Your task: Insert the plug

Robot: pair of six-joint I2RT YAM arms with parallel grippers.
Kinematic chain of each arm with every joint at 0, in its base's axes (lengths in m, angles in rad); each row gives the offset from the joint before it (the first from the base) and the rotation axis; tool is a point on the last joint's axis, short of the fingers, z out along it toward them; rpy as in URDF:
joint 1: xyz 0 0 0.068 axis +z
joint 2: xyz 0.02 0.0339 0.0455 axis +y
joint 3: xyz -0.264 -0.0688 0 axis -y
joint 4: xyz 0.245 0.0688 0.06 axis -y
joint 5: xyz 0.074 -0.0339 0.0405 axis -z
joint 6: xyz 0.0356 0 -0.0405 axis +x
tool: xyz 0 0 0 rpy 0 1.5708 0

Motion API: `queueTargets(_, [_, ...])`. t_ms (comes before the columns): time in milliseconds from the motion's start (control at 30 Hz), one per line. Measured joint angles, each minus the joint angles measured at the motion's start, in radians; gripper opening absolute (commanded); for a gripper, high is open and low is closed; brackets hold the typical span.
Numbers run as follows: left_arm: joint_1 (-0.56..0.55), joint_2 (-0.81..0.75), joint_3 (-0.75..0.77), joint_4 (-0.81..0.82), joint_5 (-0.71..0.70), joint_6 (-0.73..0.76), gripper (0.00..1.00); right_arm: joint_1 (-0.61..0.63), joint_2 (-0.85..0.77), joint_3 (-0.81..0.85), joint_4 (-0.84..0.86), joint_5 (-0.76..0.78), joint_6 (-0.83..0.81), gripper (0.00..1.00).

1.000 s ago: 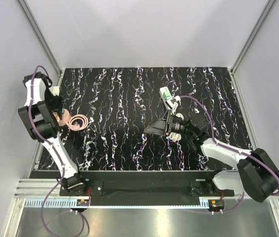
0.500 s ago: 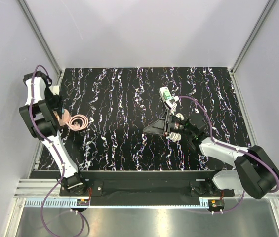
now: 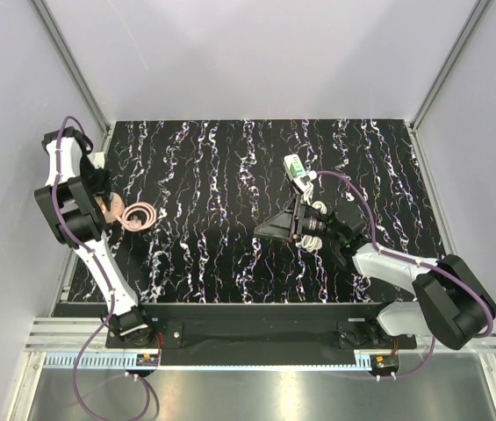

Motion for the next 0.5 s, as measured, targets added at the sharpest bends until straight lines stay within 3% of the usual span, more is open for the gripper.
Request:
queueTargets(367, [0.011, 0.03, 0.015, 0.028, 0.023, -0.032, 0.0, -0.003, 0.024, -0.002, 0.025, 0.0, 0.013, 1.0])
queueTargets(400, [0.011, 0.031, 0.015, 0.029, 0.024, -0.032, 0.04, -0.003, 0.026, -0.002, 0.029, -0.001, 0.016, 1.0])
queueTargets(433, [0.011, 0.031, 0.015, 0.029, 0.024, -0.032, 0.19, -0.004, 0.027, -0.002, 0.031, -0.001, 0.019, 1.0])
queueTargets(500, [0.012, 0.031, 0.015, 0.03, 0.027, -0.032, 0.34, -0.005, 0.029, -0.002, 0.031, -0.001, 0.024, 1.0])
